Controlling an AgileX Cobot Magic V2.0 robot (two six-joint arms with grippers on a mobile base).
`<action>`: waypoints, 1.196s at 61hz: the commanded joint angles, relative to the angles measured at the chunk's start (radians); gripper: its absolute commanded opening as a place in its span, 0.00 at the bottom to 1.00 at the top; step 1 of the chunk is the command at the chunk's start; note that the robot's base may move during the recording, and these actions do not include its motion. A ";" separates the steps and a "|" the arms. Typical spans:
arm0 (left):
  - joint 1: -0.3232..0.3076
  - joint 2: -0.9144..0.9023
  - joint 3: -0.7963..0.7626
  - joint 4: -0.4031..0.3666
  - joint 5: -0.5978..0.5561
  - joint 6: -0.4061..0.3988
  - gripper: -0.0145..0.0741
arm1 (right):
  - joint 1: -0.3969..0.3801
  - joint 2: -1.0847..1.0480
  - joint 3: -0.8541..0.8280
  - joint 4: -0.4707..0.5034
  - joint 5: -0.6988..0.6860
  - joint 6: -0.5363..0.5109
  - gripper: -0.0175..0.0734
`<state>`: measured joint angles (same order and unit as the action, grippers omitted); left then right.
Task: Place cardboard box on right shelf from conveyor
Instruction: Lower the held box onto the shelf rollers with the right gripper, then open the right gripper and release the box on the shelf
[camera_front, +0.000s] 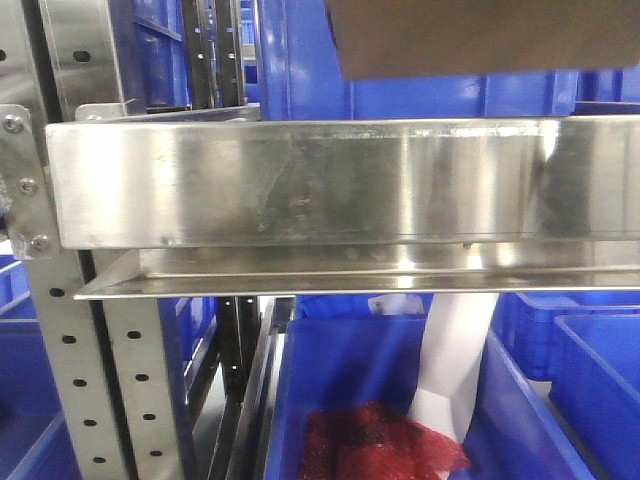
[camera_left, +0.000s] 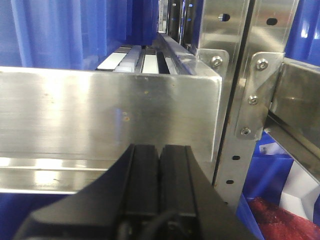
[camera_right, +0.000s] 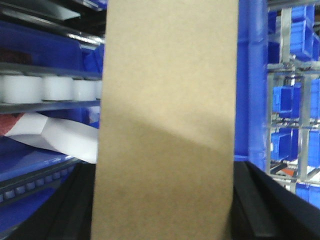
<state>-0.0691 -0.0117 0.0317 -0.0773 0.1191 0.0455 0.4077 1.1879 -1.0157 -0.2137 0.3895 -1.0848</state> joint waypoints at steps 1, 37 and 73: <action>-0.002 -0.015 0.009 -0.006 -0.088 0.000 0.03 | -0.036 0.023 -0.037 -0.009 -0.158 -0.010 0.43; -0.002 -0.015 0.009 -0.006 -0.088 0.000 0.03 | -0.064 0.135 -0.036 0.006 -0.176 0.042 0.85; -0.002 -0.015 0.009 -0.006 -0.088 0.000 0.03 | -0.064 0.009 -0.036 0.137 -0.008 0.369 0.88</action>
<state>-0.0691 -0.0117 0.0317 -0.0773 0.1191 0.0455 0.3478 1.2591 -1.0157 -0.1106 0.4281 -0.7656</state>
